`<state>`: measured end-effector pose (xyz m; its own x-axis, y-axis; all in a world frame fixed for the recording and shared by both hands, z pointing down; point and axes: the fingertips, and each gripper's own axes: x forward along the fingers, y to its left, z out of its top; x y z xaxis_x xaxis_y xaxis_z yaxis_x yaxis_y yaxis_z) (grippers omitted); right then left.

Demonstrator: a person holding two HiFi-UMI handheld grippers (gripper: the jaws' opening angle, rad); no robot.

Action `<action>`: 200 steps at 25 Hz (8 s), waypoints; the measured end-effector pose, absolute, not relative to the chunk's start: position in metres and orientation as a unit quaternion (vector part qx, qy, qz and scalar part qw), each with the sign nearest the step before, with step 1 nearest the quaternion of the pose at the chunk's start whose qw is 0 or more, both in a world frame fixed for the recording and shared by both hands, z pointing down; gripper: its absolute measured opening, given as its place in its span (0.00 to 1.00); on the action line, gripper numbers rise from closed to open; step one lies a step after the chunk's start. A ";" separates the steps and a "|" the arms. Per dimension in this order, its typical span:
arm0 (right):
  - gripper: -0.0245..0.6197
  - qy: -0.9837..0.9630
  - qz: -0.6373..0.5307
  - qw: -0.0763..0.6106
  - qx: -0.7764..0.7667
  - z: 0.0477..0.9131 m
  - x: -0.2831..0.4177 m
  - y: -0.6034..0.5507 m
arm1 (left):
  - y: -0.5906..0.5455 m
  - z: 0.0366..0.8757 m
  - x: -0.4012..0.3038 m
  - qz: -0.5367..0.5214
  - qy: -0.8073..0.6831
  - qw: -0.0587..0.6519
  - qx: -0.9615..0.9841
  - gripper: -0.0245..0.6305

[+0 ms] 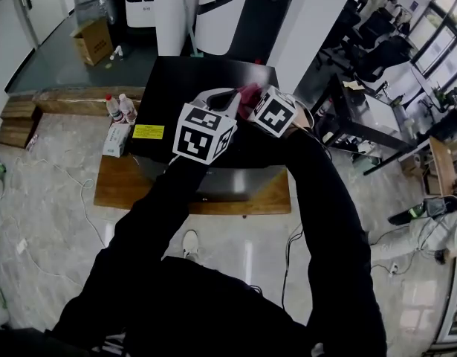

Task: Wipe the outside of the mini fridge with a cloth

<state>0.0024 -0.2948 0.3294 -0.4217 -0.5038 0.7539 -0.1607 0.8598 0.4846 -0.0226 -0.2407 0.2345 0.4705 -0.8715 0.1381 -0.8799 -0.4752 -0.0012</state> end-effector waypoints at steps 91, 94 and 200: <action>0.19 -0.510 0.460 -0.476 0.549 0.578 -0.323 -0.182 | -0.203 0.507 -0.412 0.040 -0.298 0.045 0.953 0.05; 0.19 -0.512 0.463 -0.454 0.564 0.611 -0.322 -0.186 | -0.208 0.547 -0.405 0.063 -0.286 0.056 0.954 0.05; 0.18 -0.853 0.207 -0.098 0.470 0.450 -0.437 -0.135 | -0.141 0.453 -0.490 0.047 -0.371 0.106 0.922 0.05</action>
